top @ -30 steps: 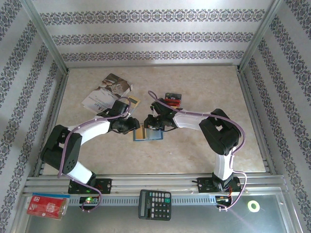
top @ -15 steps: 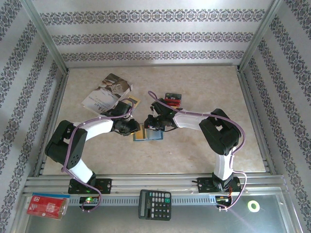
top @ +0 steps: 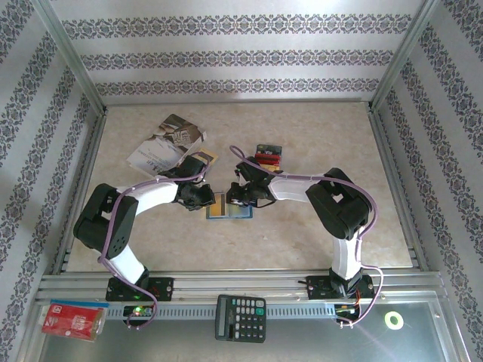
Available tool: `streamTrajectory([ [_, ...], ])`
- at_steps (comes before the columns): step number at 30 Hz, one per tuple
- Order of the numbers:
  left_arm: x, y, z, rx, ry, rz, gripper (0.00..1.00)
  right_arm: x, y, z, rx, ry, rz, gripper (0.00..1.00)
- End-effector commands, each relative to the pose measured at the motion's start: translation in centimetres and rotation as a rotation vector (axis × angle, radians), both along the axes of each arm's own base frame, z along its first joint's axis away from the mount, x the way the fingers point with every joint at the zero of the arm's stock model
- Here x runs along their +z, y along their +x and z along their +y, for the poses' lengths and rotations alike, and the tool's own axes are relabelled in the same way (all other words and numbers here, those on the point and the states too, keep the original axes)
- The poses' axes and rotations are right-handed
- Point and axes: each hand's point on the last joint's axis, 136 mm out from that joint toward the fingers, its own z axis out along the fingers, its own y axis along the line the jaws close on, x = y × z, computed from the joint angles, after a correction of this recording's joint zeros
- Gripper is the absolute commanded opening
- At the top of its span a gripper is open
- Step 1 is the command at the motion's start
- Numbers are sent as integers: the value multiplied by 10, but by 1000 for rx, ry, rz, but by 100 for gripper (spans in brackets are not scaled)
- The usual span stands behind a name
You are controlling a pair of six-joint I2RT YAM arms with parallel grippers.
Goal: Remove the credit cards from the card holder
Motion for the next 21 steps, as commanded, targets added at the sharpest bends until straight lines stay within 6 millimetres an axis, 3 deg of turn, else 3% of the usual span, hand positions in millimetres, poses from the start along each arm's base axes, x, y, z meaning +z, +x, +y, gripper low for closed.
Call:
streamTrajectory([
  [1, -18, -16, 9, -27, 76, 75, 16, -6, 1, -2, 22, 17, -5, 13],
  [12, -20, -17, 10, -39, 89, 78, 15, 10, 7, -6, 2, 79, -68, 14],
  [21, -15, -12, 8, -48, 83, 62, 15, 27, 3, 9, 70, 162, -104, 14],
])
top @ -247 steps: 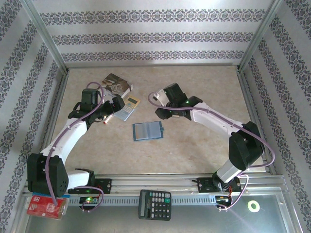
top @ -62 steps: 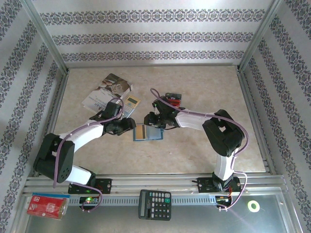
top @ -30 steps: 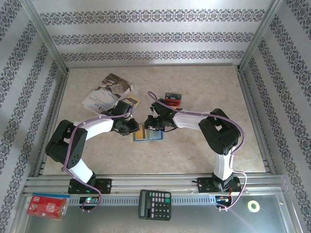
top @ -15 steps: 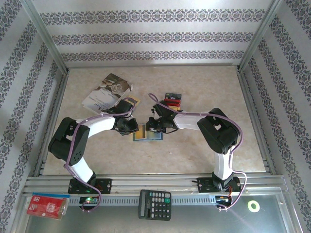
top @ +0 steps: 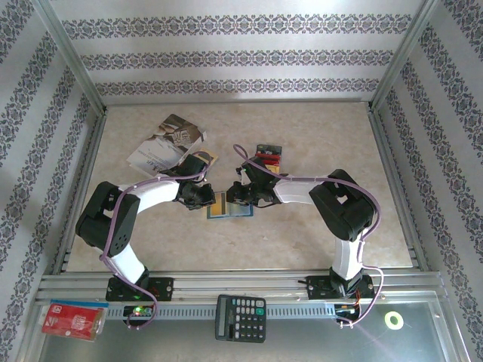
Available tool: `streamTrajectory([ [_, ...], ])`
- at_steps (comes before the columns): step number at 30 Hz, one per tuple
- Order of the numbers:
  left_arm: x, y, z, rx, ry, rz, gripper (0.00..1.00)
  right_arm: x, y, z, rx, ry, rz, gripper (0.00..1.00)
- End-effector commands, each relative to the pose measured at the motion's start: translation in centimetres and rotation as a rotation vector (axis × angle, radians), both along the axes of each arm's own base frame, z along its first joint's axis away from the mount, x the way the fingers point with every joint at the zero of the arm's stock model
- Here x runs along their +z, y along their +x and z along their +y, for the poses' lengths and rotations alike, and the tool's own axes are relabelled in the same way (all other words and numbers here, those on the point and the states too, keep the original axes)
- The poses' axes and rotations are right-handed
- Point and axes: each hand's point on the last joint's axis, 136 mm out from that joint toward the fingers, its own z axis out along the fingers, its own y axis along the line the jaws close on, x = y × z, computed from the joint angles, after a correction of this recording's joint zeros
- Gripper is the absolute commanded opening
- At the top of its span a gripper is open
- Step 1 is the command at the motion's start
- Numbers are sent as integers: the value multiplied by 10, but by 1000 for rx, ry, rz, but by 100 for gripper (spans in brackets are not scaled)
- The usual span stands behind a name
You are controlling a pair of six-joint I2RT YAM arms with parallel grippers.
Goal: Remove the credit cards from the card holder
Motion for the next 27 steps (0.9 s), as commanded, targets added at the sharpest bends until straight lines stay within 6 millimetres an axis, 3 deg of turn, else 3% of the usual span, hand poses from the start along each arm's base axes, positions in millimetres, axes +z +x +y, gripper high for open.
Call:
streamTrajectory([
  [1, -14, -14, 9, -22, 73, 61, 15, 13, -1, 6, 32, 48, -34, 14],
  [17, -14, -15, 8, -25, 65, 64, 15, -5, -2, -1, -4, 5, 16, 18],
  [27, -13, -15, 6, -26, 55, 65, 15, -11, -4, 0, 0, 0, 33, 14],
])
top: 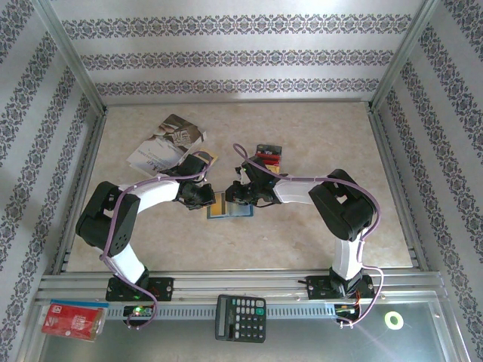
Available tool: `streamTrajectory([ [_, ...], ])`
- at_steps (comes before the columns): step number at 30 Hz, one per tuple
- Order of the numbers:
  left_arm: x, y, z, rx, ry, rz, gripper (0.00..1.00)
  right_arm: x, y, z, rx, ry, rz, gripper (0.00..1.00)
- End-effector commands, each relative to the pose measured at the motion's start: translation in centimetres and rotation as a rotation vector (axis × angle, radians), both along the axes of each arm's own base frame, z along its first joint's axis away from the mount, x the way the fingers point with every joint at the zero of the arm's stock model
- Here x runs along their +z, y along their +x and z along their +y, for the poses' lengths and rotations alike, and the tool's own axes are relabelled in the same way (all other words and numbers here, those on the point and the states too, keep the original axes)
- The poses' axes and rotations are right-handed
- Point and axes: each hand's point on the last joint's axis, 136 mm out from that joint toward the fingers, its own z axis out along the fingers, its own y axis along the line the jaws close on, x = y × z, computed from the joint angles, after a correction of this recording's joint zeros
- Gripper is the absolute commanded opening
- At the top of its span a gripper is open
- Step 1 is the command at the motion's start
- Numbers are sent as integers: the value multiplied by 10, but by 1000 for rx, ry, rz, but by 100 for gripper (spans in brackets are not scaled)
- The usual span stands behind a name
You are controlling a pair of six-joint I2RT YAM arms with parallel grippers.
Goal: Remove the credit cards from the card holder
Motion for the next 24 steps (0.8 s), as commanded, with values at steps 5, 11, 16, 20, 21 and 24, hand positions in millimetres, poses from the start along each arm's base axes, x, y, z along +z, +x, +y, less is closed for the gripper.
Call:
streamTrajectory([
  [5, -12, -15, 6, -23, 50, 62, 15, -18, -5, -6, -13, -45, 46, 15],
  [11, -12, -14, 5, -21, 49, 60, 16, -20, -6, -6, -9, -48, 59, 16],
  [16, -13, -15, 5, -19, 48, 62, 16, -10, -6, 7, 26, 31, 66, 16],
  [20, -15, -16, 5, -17, 43, 66, 17, -11, -6, 9, 30, 41, 73, 16],
  [21, -15, -16, 5, -17, 45, 68, 17, -11, -7, 10, 33, 47, 76, 16],
  [24, -15, -16, 5, -16, 44, 67, 18, -8, -6, 12, 34, 66, 78, 14],
])
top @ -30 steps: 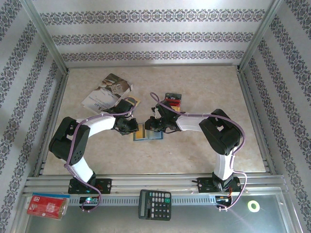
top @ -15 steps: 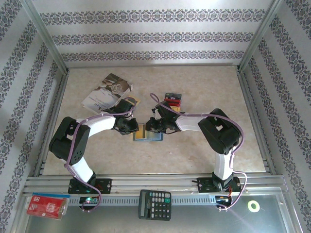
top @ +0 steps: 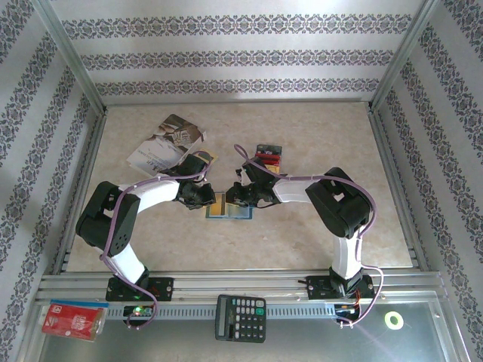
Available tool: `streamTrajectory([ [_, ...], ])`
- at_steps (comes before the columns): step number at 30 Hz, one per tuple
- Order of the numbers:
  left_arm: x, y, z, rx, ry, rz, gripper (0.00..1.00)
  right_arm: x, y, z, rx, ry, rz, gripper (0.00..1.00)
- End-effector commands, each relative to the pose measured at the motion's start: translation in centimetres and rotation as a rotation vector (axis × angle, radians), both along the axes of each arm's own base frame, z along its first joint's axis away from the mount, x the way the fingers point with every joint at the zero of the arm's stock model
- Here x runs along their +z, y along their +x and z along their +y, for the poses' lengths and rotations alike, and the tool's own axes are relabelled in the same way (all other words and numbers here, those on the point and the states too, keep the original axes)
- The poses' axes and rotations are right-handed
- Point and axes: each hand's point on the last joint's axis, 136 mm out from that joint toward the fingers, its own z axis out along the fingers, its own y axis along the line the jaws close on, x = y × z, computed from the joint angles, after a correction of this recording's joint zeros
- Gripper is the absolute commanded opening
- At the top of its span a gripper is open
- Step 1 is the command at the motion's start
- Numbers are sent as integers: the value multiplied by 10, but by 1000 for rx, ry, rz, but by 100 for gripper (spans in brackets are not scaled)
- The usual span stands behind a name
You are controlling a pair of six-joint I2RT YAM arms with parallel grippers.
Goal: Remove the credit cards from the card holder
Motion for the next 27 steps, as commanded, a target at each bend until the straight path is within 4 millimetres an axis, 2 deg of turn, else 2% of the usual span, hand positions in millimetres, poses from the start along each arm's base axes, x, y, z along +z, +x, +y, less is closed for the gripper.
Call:
streamTrajectory([
  [1, -15, -17, 6, -18, 44, 68, 18, 4, -1, 10, 23, 50, 14, 13],
  [7, -11, -15, 6, -13, 46, 62, 20, 10, 4, 6, -3, 51, 6, 6],
  [13, 20, -5, 5, -11, 39, -8, 24, 8, 4, -11, -42, 8, 8, 4],
  [19, 31, -1, 3, -13, 31, -28, 24, 8, 3, -18, -50, -6, 6, 4],
  [24, 38, 3, -17, -13, -89, -36, 24, 7, 4, -17, -49, -3, 8, 4],
  [27, 34, 5, -28, -14, -155, -19, 23, 6, 4, -17, -50, -4, 9, 4],
])
